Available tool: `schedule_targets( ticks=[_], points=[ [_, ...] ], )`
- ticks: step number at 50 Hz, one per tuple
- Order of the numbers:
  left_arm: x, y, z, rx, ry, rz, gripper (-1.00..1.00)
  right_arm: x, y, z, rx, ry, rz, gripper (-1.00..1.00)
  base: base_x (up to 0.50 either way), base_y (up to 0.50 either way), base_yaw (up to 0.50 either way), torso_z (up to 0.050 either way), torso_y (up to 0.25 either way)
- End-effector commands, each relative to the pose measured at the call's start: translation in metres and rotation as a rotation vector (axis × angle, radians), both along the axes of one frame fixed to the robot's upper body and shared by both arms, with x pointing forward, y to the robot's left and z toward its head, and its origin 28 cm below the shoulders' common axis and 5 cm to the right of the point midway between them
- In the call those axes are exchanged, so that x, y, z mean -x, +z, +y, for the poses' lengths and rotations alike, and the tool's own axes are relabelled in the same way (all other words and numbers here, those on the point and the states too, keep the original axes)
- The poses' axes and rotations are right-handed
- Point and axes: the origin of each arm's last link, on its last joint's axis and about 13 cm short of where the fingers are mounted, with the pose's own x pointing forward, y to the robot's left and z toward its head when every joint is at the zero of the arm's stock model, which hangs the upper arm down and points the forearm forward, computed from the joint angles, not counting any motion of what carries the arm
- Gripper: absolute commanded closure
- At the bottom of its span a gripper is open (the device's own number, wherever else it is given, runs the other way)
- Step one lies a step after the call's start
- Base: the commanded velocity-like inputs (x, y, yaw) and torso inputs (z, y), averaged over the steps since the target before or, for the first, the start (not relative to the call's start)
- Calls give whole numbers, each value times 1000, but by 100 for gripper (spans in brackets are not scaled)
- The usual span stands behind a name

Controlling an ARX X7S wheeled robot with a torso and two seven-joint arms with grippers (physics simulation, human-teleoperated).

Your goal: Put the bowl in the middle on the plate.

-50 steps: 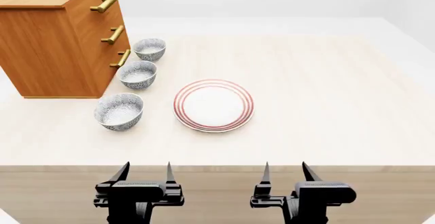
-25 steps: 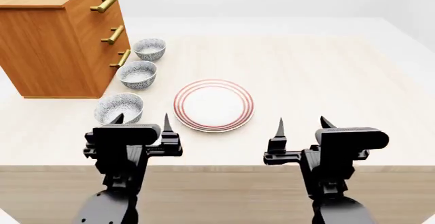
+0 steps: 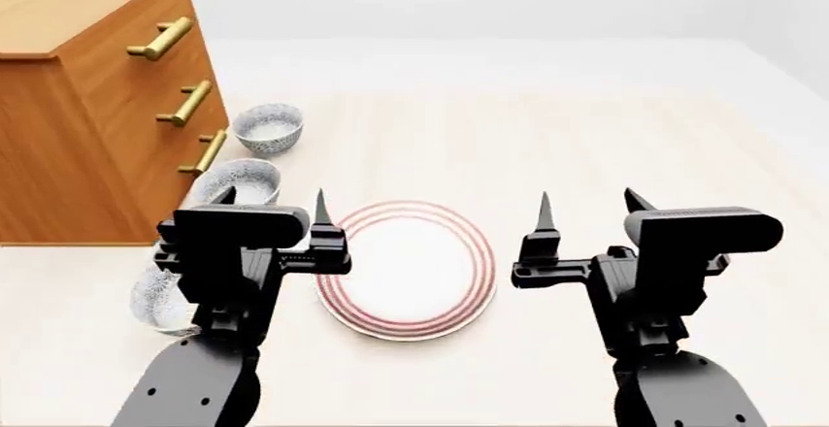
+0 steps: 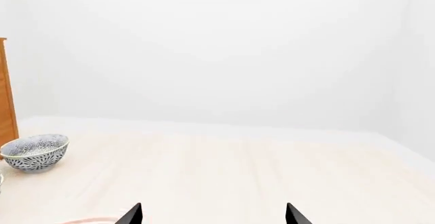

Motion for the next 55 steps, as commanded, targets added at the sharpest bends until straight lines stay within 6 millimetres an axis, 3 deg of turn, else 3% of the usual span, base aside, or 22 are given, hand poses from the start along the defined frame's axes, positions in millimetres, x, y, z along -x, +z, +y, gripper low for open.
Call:
schedule_targets(
  ticks=[1, 26, 32, 35, 44, 45, 47, 49, 51, 55],
  points=[
    [-1, 2, 0, -8, 2, -10, -100, 0, 2, -1, -6, 5, -2, -100, 500, 0, 0, 0, 0],
    [-3, 4, 0, -15, 1, -12, -100, -3, 5, 0, 6, 10, 0, -100, 500, 0, 0, 0, 1],
    [0, 7, -1, -53, -24, 20, -100, -4, 5, 1, 2, 6, 14, -100, 0, 0, 0, 0, 2],
    [1, 16, -1, -49, 0, 65, -100, -4, 5, 1, 9, 7, 18, -100, 0, 0, 0, 0, 0],
    [6, 78, 1, -50, -45, 227, -100, -3, 11, -1, 29, -4, 12, -100, 0, 0, 0, 0, 0],
    [1, 86, 4, -43, -62, 274, -100, -3, 11, -1, 31, -6, 11, -100, 0, 0, 0, 0, 0],
    [-18, 98, 24, -48, 68, 374, -100, -4, 10, 0, 27, -2, 12, -100, 0, 0, 0, 0, 0],
    [-18, 110, 19, -68, 104, 409, -100, -4, 9, 1, 28, 2, 11, -100, 0, 0, 0, 0, 0],
    [-15, 121, 13, -64, -59, 454, -100, -5, 9, 1, 29, 4, 13, -100, 0, 0, 0, 0, 0],
    [-31, 124, 16, -108, -57, 544, -100, -6, 10, 2, 30, 7, 18, -100, 0, 0, 0, 0, 0]
  ],
)
